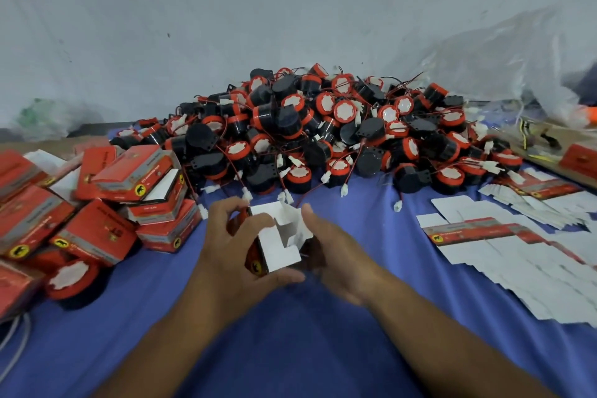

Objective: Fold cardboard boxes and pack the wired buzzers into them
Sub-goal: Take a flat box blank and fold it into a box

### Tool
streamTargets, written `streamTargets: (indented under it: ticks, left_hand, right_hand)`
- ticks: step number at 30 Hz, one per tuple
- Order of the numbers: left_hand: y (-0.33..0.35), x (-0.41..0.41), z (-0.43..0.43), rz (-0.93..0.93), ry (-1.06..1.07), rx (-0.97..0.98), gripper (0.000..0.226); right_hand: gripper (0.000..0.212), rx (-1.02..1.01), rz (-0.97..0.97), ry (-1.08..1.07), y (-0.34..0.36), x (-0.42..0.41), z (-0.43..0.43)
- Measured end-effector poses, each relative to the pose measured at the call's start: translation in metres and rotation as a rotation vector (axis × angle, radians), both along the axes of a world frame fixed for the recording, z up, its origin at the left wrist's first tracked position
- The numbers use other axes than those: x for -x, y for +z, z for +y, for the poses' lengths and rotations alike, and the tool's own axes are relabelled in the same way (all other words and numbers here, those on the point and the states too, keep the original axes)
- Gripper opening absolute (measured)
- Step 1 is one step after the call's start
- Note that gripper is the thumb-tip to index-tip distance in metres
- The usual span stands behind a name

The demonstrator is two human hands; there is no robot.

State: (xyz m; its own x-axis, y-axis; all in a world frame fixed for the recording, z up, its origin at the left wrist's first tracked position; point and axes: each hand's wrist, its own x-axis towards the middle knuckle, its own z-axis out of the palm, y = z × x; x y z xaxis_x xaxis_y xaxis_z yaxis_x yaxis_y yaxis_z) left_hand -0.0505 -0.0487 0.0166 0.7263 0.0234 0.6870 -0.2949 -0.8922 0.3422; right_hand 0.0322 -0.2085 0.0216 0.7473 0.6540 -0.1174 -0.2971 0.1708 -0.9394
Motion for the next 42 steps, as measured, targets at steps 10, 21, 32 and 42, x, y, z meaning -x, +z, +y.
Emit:
streamTargets:
  ticks: [10,21,32,42]
  left_hand:
    - [-0.004,-0.001,0.001,-0.001,-0.029,0.173,0.065]
    - [-0.003,-0.002,-0.008,-0.124,-0.017,-0.12,0.066]
    - [0.001,0.0,-0.008,-0.127,-0.038,-0.089,0.069]
    - [0.0,0.0,-0.008,-0.085,-0.021,-0.12,0.073]
  right_hand:
    - [0.041,-0.127,-0.082,0.069,-0.004,0.008,0.006]
    - [0.052,0.047,-0.452,-0.02,-0.009,0.011,0.007]
    - [0.052,0.1,-0.522,0.03,-0.007,0.012,0.007]
    - [0.049,0.184,-0.601,0.097,-0.002,0.016,0.006]
